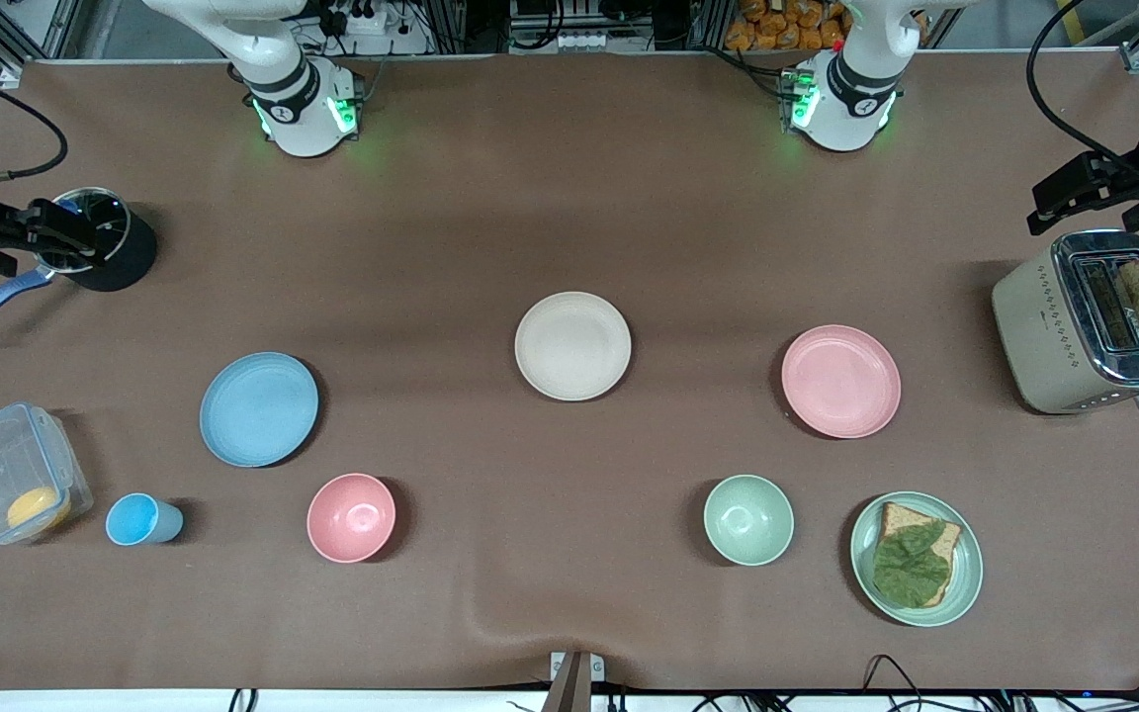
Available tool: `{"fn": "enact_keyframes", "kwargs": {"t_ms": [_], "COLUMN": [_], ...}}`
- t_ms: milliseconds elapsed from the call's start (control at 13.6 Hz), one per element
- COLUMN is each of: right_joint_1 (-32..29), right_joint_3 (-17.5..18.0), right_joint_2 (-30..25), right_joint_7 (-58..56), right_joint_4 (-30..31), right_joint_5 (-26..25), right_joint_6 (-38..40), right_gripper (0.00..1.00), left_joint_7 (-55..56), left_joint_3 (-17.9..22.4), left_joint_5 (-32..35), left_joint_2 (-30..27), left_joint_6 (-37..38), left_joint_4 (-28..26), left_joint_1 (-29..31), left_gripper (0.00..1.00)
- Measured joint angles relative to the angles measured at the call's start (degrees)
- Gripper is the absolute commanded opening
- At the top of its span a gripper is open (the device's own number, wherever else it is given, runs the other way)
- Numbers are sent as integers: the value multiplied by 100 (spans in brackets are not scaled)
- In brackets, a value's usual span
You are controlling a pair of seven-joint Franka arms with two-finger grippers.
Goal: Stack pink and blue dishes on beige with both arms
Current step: 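Reach the left gripper to the pink plate while the right gripper reaches the blue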
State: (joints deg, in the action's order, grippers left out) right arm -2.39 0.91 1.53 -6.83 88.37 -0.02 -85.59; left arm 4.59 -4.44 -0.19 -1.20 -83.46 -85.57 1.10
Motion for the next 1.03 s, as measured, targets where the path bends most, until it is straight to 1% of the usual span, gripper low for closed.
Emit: {"fn": "enact_keyframes", "kwargs": {"t_ms": [294, 441, 514, 588, 661, 881, 1028], "right_joint_1": [0, -15, -45, -111, -188, -351, -372], "right_joint_3": [-1, -11, -32, -48, -69, -93, -95], "right_joint_2": [0, 1, 11, 43, 118, 603, 1005], "right_joint_7": [0, 0, 0, 0, -3, -8, -5], "right_joint_4": [0, 0, 1, 3, 7, 96, 363], "right_joint_5": [0, 0, 0, 0, 0, 0, 0], "right_joint_6": [-1, -1, -3, -8, -14, -75, -553], "right_gripper": [100, 100, 100, 100, 100, 100, 100], "left_joint_7": [14, 12, 11, 12, 18, 96, 253], "left_joint_3": [34, 96, 106, 107, 107, 110, 113], "left_joint_5": [0, 0, 0, 0, 0, 0, 0], "left_joint_2": [90, 343, 513, 636, 711, 739, 747], "left_joint_6": [-8, -127, -308, -607, -1030, -2604, -3518], "left_joint_4": [-15, -47, -154, -395, -751, -2144, -2970], "left_joint_1": [24, 136, 184, 201, 200, 265, 340], "left_gripper": [100, 100, 100, 100, 100, 100, 100]}}
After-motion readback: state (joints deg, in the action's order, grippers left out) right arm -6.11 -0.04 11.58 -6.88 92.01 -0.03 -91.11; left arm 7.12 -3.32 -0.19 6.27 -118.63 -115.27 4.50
